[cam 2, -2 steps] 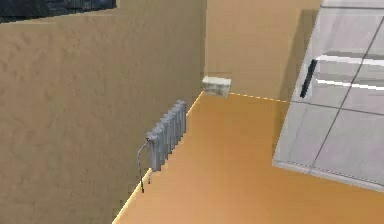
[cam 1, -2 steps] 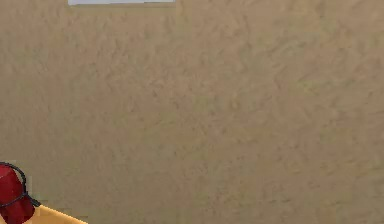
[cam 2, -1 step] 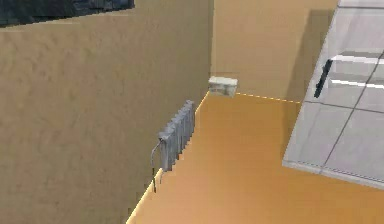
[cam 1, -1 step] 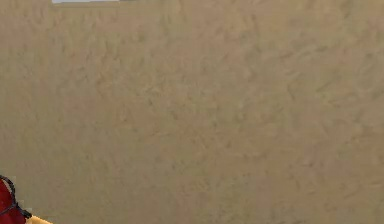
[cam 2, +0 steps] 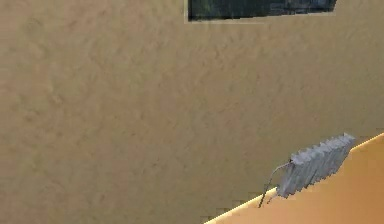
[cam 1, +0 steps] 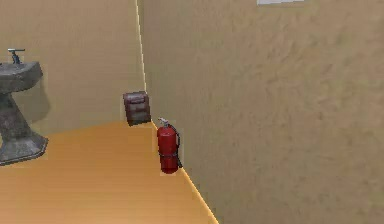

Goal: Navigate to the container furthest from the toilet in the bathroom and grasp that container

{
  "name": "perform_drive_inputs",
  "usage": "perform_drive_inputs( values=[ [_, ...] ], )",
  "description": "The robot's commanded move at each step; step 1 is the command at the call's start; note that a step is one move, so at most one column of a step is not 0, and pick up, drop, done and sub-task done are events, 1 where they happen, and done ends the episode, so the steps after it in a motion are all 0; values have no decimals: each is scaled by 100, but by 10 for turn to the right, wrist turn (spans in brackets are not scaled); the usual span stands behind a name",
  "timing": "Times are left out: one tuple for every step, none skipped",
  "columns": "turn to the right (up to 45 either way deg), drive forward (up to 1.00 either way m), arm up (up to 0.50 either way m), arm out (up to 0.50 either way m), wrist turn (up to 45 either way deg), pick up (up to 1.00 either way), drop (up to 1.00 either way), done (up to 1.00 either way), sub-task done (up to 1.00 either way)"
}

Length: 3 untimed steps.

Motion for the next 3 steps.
perform_drive_inputs(
  values=[
    [-90,0,0,0,0,0,0,0,0],
    [0,60,0,0,0,0,0,0,0],
    [-300,0,0,0,0,0,0,0,0]
  ],
)
